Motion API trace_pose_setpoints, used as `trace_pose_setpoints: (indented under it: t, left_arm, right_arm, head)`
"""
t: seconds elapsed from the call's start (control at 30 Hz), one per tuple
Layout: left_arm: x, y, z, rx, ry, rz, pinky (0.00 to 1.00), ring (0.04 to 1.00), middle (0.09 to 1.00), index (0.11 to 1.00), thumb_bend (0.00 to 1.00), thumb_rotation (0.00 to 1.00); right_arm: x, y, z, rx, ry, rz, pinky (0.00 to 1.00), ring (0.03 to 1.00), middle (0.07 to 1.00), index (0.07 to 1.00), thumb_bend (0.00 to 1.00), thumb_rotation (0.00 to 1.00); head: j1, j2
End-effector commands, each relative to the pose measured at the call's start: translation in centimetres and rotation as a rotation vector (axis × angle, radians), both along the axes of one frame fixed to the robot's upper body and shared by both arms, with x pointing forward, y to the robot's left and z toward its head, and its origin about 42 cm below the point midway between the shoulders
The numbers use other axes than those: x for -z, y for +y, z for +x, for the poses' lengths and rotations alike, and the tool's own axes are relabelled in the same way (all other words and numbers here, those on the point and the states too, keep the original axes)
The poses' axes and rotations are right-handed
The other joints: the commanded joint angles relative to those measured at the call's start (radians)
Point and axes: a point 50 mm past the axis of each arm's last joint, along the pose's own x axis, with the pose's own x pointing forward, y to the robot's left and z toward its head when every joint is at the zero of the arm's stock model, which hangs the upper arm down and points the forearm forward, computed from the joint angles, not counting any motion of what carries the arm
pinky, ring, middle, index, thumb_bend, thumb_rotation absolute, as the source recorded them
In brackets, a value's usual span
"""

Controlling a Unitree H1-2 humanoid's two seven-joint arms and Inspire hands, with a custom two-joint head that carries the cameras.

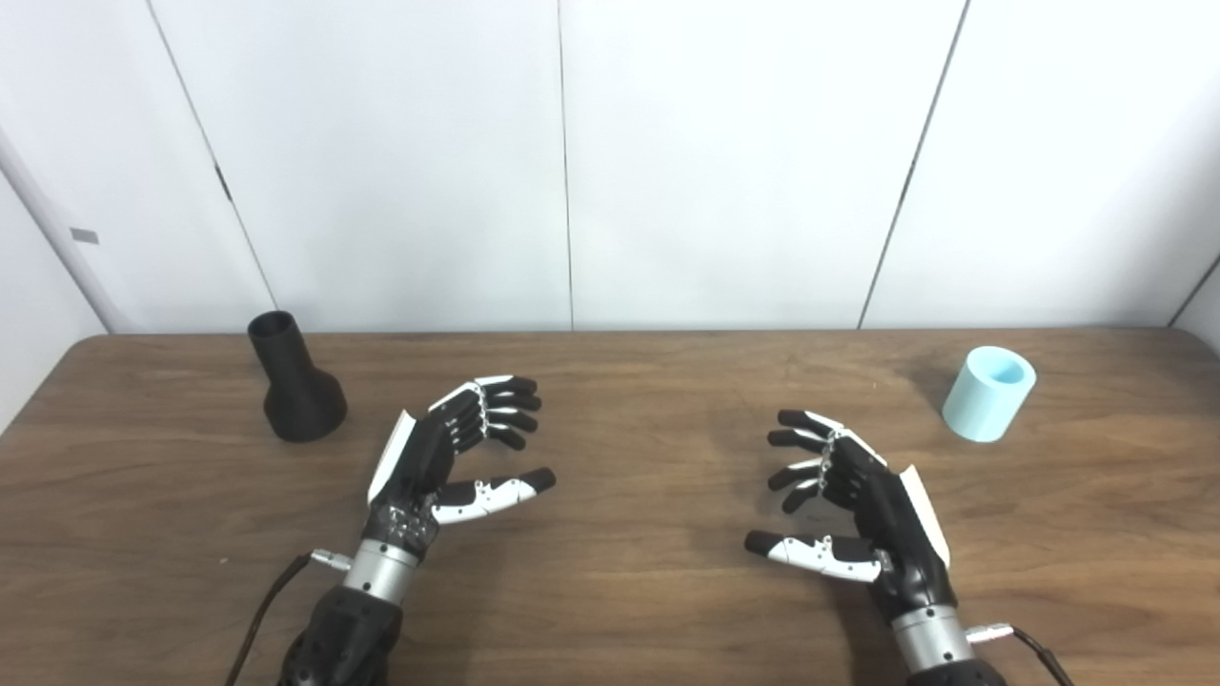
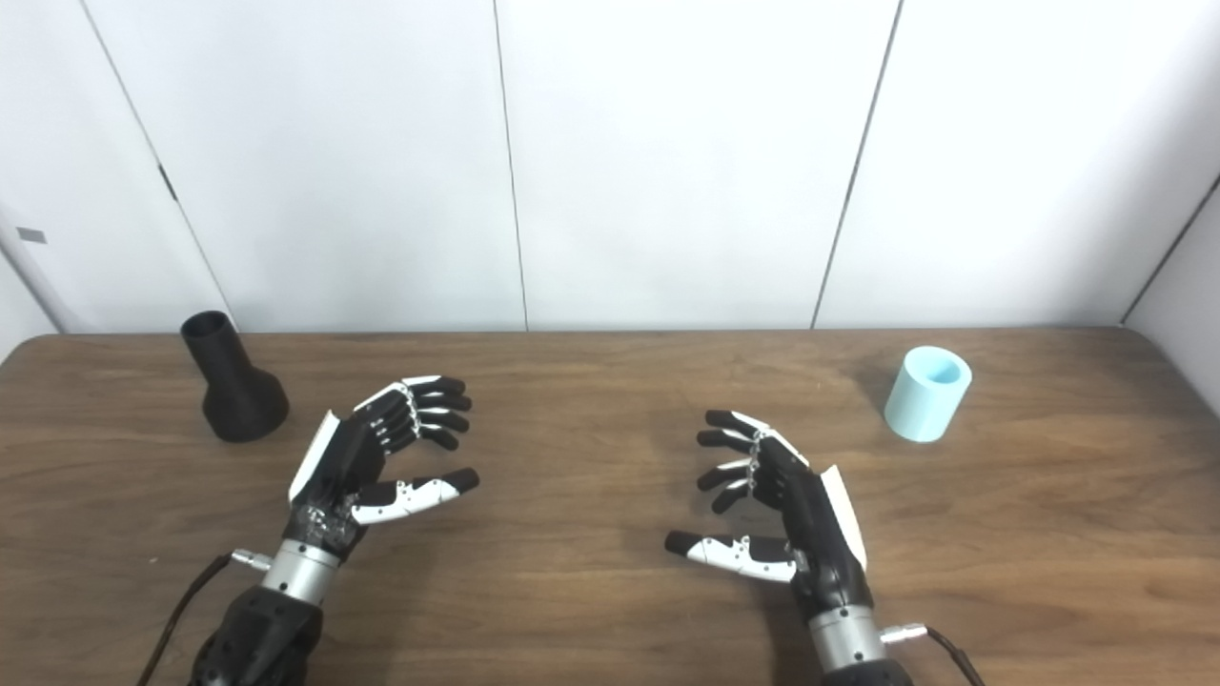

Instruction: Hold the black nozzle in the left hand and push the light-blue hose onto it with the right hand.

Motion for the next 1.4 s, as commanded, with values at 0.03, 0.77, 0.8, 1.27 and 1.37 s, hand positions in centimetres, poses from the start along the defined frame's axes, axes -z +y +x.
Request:
trace_pose_setpoints:
  t: [0.03,0.77,0.8,1.27,1.37]
  left_arm:
    - [5.5,0.8,-3.2,-0.026,0.175,-0.006,0.56,0.626,0.688,0.702,0.7,0.0]
    - [7.2,-3.1,-3.0,-0.014,0.211,-0.011,0.52,0.625,0.692,0.711,0.73,0.0]
    - [7.2,-3.3,-3.0,-0.017,0.208,-0.008,0.53,0.628,0.692,0.708,0.73,0.0]
    - [1.5,-2.6,-1.8,-0.148,-0.021,0.09,0.65,0.703,0.711,0.715,0.72,0.06]
    - [-1.5,-1.7,-1.2,-0.192,-0.116,0.16,0.69,0.724,0.724,0.726,0.72,0.07]
  right_arm:
    - [-1.7,0.0,0.4,0.0,-0.079,0.007,0.39,0.541,0.703,0.758,0.74,0.06]
    - [-1.0,-2.8,0.0,-0.013,-0.051,0.046,0.42,0.567,0.766,0.79,0.63,0.0]
    - [-1.1,-2.8,0.0,0.007,-0.059,0.016,0.41,0.556,0.76,0.79,0.62,0.0]
    - [-1.6,-2.7,0.0,0.054,-0.046,-0.038,0.33,0.487,0.705,0.746,0.66,0.01]
    - [-1.5,-2.8,0.0,0.056,-0.04,-0.037,0.33,0.482,0.698,0.737,0.66,0.01]
  head:
    - [0.0,0.001]
    - [0.397,-0.133]
    - [0.399,-0.135]
    - [0.407,-0.132]
    - [0.412,-0.13]
